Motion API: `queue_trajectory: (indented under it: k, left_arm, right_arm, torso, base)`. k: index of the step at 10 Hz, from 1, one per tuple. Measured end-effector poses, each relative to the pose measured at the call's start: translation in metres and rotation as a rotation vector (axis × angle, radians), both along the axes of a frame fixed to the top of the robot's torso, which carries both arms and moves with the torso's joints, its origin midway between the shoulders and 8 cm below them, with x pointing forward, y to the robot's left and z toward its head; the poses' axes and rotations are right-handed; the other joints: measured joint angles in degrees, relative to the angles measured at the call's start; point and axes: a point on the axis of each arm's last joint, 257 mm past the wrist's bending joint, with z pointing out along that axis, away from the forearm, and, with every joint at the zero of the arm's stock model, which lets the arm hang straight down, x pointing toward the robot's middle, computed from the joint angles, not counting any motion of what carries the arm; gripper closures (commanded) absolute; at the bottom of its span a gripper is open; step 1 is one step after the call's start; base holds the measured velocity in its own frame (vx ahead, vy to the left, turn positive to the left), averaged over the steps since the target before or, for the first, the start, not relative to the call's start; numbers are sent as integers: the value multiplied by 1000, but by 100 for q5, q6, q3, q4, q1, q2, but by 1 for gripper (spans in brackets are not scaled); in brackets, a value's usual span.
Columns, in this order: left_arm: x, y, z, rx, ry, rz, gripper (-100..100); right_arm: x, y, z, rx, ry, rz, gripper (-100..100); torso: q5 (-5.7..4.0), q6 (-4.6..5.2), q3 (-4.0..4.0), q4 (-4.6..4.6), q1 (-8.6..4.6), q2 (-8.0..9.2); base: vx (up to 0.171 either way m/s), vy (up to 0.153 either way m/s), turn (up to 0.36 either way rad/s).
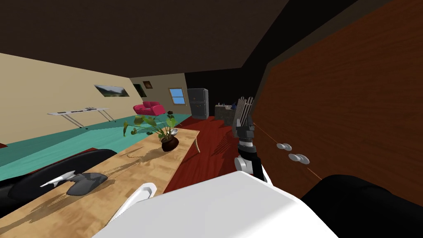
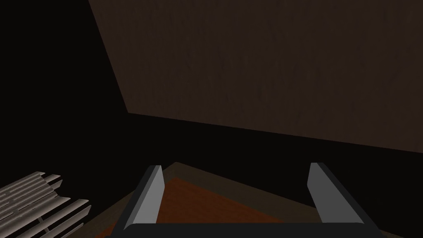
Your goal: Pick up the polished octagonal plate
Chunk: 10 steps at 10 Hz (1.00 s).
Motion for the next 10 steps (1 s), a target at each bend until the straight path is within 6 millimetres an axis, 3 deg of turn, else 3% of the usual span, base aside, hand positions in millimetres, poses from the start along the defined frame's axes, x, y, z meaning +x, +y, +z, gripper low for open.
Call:
queue_trajectory:
  k: [10]
  left_arm:
    - [-175, 40, -57, -126, 344, 255, -100]
  right_arm:
    - [0, 0, 0, 0, 0, 0, 0]
  torso:
    - [1, 2, -4, -1, 7, -8]
  base:
    - [159, -3, -111]
